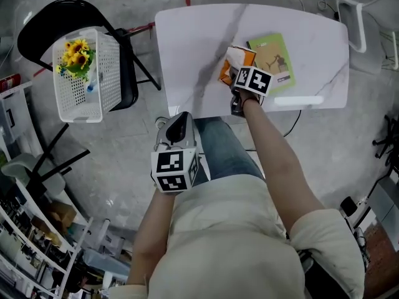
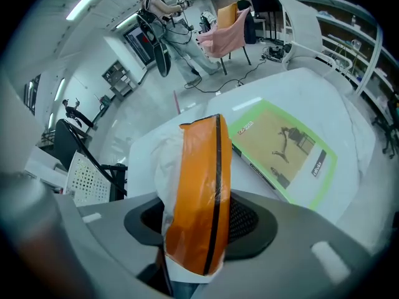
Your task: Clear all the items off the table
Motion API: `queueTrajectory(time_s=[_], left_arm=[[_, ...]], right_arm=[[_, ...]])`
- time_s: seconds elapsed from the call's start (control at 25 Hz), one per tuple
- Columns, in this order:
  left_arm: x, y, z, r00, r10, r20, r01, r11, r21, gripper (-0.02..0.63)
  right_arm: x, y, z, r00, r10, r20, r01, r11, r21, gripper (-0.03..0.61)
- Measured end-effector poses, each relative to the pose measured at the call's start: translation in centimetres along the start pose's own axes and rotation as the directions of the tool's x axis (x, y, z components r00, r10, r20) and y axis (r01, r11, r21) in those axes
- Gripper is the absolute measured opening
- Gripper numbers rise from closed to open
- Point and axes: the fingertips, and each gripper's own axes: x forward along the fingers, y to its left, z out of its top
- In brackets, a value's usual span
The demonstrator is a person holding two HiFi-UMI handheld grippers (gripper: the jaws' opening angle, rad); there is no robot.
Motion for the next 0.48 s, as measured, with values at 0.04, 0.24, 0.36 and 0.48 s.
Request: queueTrajectory(time_s=[0.04, 0.24, 0.36, 0.48], left_arm=[[-0.2, 0.0, 0.2, 1.000, 0.001, 0.004, -0.001, 1.000, 0.001, 0.010], [-0.8, -0.1, 0.9, 1.000, 0.004, 0.030, -0.004, 1.000, 0.009, 0.009], [-1.1, 0.1, 1.3, 0.999, 0.012, 0.045, -0.012, 1.000, 0.012, 0.010], [-1.5, 0.4, 1.9, 0.998, 0.021, 0.066, -0.021, 1.000, 0.005, 0.009]], right_arm=[[-0.4, 0.2, 0.1, 1.000, 0.003, 0.007, -0.003, 1.000, -0.002, 0.213], [-2.6, 1.1, 0.5, 0.999, 0.031, 0.035, -0.030, 0.999, -0.010, 0.212], [-3.8, 1.8, 0.5, 0.998, 0.047, 0.044, -0.046, 0.999, -0.022, 0.213], [-5.2, 2.8, 0.6, 0.996, 0.067, 0.053, -0.065, 0.997, -0.039, 0.212]])
